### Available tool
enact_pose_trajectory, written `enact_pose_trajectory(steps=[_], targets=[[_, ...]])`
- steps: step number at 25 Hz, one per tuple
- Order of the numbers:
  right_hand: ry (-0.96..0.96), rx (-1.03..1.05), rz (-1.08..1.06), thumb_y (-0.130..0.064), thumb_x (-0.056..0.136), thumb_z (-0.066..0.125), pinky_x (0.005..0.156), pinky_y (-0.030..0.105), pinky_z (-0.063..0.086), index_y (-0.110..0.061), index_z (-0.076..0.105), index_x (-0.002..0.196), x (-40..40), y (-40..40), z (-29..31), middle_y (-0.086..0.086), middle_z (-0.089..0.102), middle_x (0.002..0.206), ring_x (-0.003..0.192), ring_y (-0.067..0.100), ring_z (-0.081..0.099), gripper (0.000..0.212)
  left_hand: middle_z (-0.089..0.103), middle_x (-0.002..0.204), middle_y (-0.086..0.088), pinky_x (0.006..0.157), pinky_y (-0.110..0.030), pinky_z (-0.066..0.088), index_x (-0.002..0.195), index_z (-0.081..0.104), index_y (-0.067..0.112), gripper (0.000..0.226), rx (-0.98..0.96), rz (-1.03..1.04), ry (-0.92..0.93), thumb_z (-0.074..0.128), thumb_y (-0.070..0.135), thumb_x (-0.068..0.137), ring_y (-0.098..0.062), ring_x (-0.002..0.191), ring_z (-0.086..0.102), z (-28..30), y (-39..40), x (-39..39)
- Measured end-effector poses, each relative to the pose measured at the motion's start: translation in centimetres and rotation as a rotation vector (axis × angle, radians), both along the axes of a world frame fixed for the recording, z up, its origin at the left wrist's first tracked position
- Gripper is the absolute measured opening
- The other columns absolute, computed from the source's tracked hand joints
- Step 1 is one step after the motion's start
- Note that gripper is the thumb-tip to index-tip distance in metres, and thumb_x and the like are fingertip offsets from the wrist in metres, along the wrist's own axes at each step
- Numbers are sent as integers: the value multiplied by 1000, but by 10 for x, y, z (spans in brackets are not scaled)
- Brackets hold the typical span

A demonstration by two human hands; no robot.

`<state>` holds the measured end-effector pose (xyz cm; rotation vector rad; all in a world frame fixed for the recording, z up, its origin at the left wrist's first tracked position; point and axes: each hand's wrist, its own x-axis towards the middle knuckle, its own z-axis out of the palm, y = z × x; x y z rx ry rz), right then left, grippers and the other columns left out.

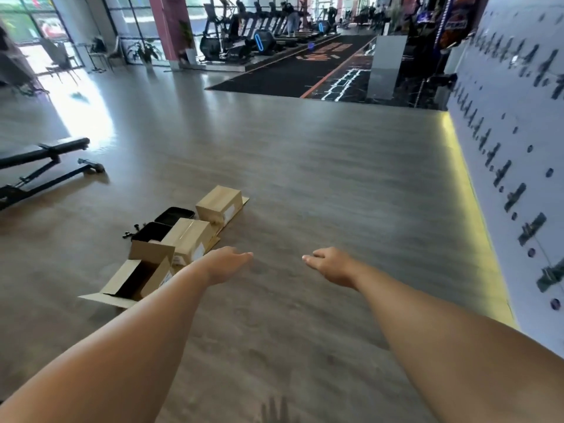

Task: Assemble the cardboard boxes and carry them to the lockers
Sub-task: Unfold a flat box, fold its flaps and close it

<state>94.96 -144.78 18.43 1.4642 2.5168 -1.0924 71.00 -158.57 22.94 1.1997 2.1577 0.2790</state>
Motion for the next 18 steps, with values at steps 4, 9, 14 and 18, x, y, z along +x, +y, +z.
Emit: enact_pose_trajectory(steps=[4, 9, 14, 18], targets=[[-9, 16, 47, -89, 62, 34, 104, 39, 47, -18, 69, 121, -54, 118, -9, 2, 67, 129, 122, 24, 61, 99, 48, 150, -5, 112, -41, 35, 144, 52, 17, 73, -23, 26, 1, 41, 66, 91, -25, 139, 42, -14, 109, -51], [-34, 26, 53, -85, 70, 37, 109, 37, 41, -19, 61, 137, -127, 266, -10, 3, 59, 144, 132, 25, 54, 97, 60, 135, -6, 108, -45, 40, 130, 61, 15, 71, -7, 89, -64, 44, 69, 86, -26, 125, 54, -44, 254, -137], [-33, -20, 15, -90, 58, 36, 111, 38, 41, -17, 60, 138, -186, 399, -8, 1, 59, 144, 132, 22, 54, 111, 58, 136, -16, 106, -40, 43, 134, 58, 6, 55, 7, 197, -158, 48, 48, 101, -34, 127, 54, -40, 387, -197], [-50, -40, 58, -86, 67, 40, 114, 36, 38, -16, 56, 143, -236, 507, -18, 2, 54, 149, 137, 22, 51, 104, 57, 139, -13, 104, -39, 42, 135, 57, 11, 52, -19, 224, -178, 49, 49, 101, -32, 128, 53, -47, 488, -236]])
